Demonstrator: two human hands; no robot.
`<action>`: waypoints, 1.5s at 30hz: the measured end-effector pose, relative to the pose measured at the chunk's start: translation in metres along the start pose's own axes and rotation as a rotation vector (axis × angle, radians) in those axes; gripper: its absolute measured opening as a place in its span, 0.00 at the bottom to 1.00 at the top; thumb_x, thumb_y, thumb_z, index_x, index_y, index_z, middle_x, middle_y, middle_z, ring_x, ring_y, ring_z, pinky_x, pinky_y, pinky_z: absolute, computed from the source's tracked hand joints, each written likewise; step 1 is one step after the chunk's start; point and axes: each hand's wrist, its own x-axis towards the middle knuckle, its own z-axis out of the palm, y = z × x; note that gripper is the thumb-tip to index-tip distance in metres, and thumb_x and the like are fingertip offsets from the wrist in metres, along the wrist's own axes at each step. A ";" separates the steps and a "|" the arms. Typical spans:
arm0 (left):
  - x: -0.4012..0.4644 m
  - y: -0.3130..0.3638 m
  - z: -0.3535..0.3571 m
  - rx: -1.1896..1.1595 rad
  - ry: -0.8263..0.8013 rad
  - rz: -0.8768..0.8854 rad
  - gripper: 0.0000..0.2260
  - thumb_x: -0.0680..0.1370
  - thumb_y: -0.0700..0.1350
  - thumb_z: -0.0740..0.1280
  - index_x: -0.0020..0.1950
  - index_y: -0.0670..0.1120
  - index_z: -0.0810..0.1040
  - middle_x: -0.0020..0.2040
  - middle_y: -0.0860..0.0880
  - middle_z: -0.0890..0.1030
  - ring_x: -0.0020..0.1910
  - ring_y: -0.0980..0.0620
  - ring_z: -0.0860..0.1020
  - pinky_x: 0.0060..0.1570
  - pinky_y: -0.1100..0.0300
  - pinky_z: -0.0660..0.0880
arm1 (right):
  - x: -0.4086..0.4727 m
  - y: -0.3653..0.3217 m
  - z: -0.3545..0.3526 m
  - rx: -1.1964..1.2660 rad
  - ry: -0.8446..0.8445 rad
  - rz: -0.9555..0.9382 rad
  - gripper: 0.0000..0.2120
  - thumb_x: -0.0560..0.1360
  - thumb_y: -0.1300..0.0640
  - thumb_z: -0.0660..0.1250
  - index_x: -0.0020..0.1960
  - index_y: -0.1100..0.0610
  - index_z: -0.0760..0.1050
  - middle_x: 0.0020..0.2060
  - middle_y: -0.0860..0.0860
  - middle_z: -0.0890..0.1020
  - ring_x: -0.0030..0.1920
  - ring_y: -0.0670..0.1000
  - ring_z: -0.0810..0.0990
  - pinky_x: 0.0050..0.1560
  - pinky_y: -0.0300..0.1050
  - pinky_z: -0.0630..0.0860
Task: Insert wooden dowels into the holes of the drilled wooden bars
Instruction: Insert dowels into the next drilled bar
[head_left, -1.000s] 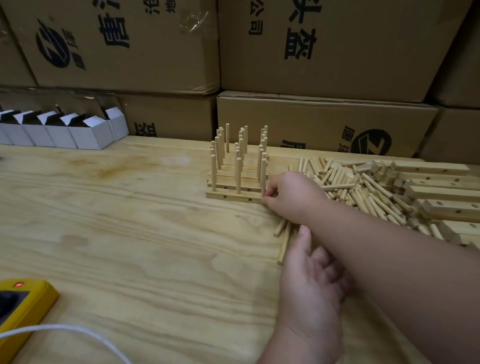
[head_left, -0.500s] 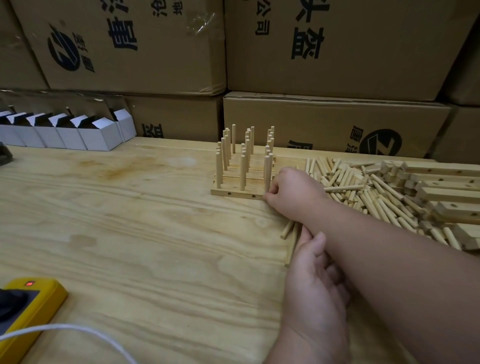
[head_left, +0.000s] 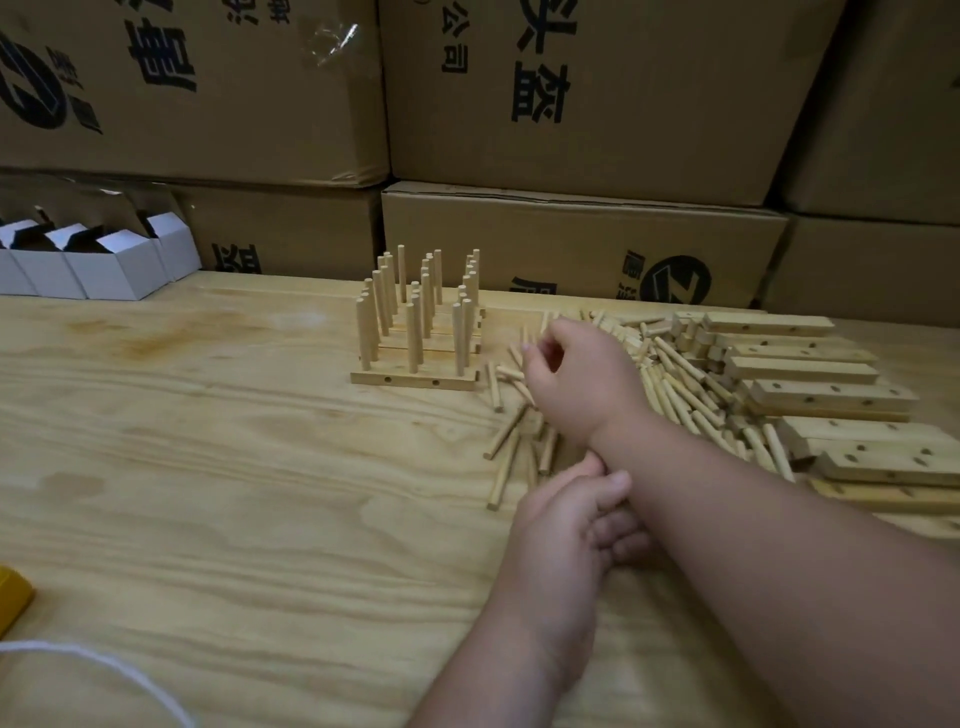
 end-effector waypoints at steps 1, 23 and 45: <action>-0.001 -0.001 0.002 0.032 -0.025 0.008 0.22 0.61 0.50 0.72 0.52 0.41 0.84 0.48 0.39 0.79 0.45 0.42 0.74 0.39 0.58 0.72 | -0.006 0.004 -0.011 0.044 0.043 0.008 0.13 0.79 0.49 0.64 0.38 0.53 0.73 0.34 0.48 0.76 0.35 0.51 0.75 0.38 0.54 0.77; -0.007 -0.003 0.003 0.225 -0.021 0.131 0.13 0.72 0.45 0.63 0.45 0.46 0.88 0.35 0.43 0.82 0.30 0.49 0.78 0.39 0.53 0.70 | -0.167 0.125 -0.158 -0.218 0.128 0.638 0.13 0.76 0.56 0.63 0.55 0.46 0.83 0.56 0.49 0.80 0.37 0.42 0.74 0.35 0.41 0.68; -0.008 -0.001 0.003 0.231 -0.012 0.121 0.13 0.72 0.45 0.64 0.48 0.44 0.85 0.35 0.43 0.81 0.31 0.50 0.77 0.34 0.60 0.74 | -0.170 0.067 -0.160 -0.420 -0.281 0.311 0.03 0.72 0.46 0.68 0.40 0.41 0.75 0.44 0.37 0.74 0.51 0.45 0.71 0.56 0.48 0.70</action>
